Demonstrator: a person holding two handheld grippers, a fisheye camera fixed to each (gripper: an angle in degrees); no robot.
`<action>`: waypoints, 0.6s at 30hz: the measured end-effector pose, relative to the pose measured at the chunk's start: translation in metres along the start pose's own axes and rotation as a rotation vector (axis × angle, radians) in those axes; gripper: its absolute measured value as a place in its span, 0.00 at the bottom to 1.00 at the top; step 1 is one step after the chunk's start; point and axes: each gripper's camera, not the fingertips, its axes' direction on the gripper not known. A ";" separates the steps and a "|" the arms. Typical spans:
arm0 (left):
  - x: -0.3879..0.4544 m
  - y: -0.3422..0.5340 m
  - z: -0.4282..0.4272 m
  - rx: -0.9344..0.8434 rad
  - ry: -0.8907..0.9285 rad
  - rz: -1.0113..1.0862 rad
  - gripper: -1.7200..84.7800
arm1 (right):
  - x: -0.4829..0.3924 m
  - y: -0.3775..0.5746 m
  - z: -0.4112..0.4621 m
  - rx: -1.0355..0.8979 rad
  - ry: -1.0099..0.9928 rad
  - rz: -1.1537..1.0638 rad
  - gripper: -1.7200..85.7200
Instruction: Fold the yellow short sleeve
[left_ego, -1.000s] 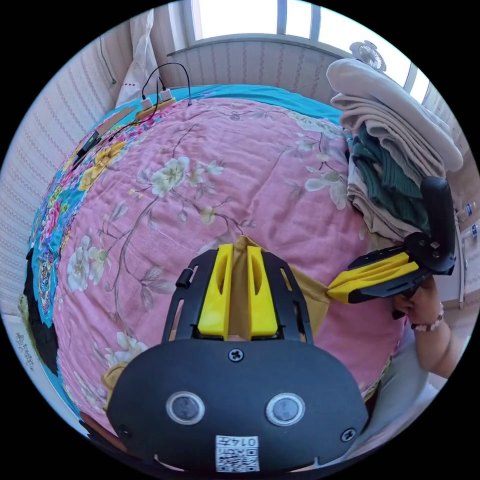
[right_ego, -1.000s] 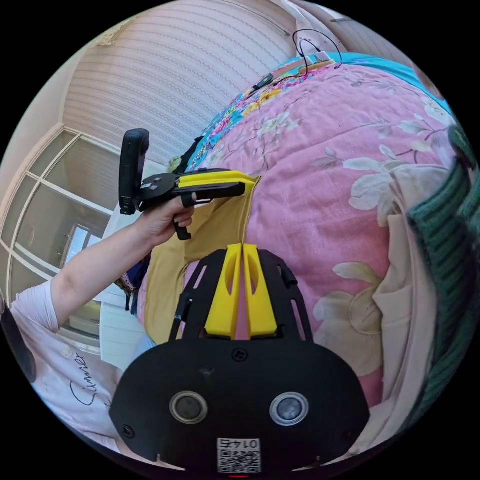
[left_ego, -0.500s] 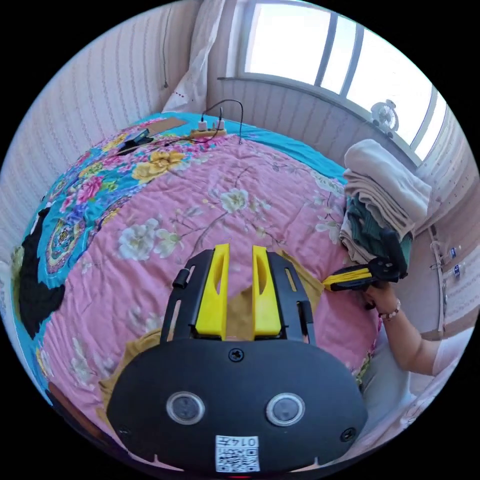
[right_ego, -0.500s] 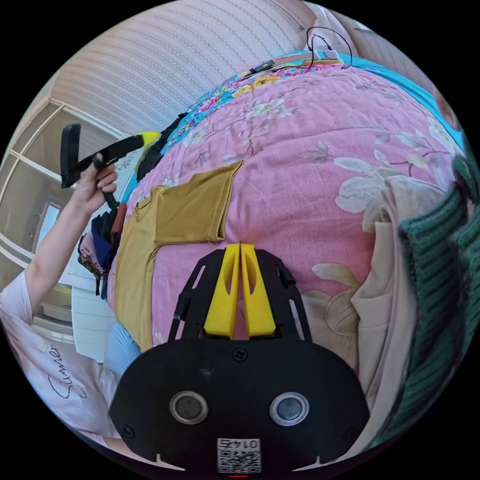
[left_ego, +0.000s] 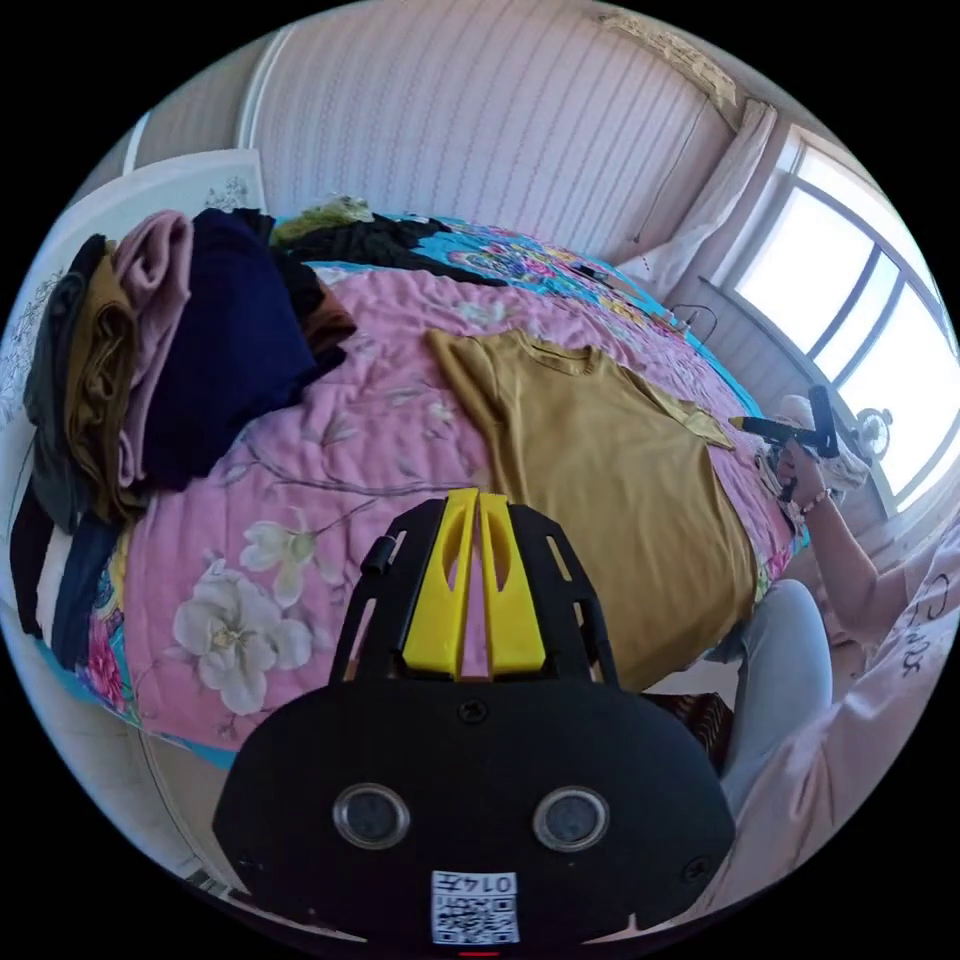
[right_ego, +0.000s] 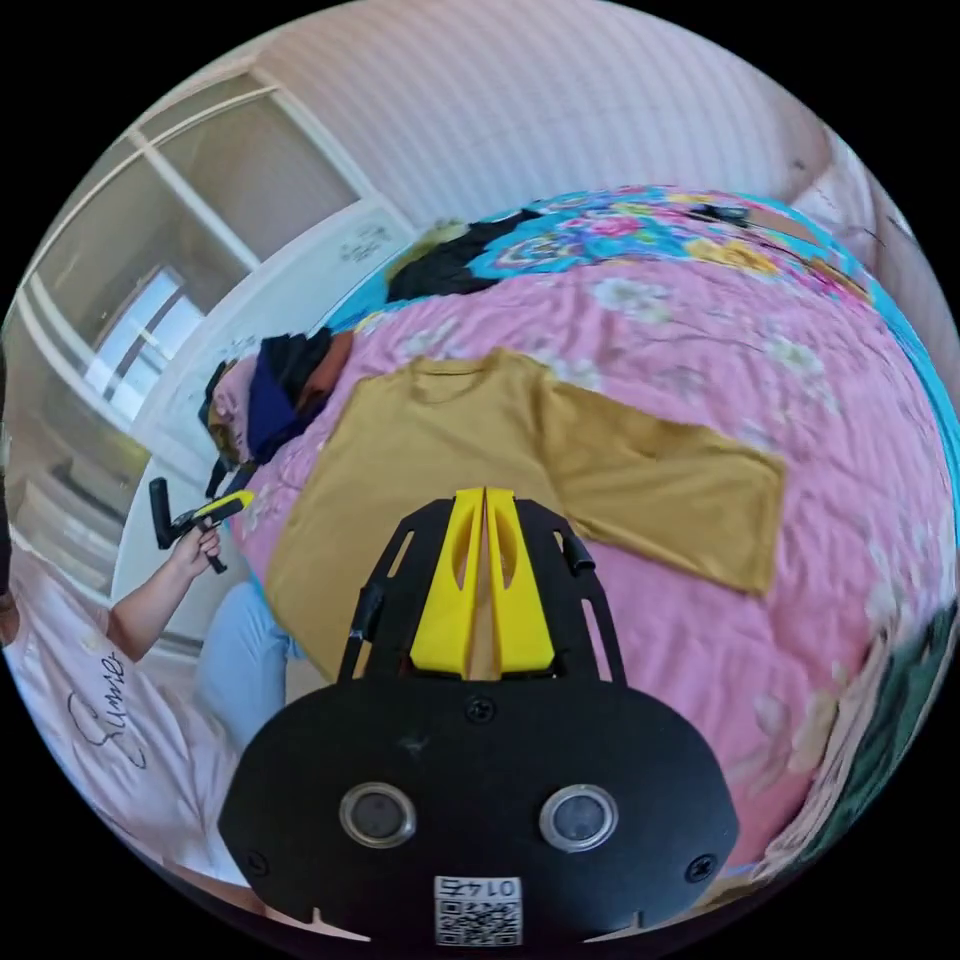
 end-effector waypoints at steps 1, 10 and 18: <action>-0.008 0.003 0.000 0.023 -0.003 -0.010 0.02 | -0.015 -0.018 0.009 -0.023 -0.023 -0.040 0.03; -0.075 -0.017 0.064 0.098 0.089 -0.083 0.10 | -0.203 -0.230 0.148 -0.200 -0.148 -0.270 0.11; -0.120 -0.011 0.121 -0.113 0.234 -0.055 0.03 | -0.236 -0.280 0.211 -0.362 0.167 -0.200 0.06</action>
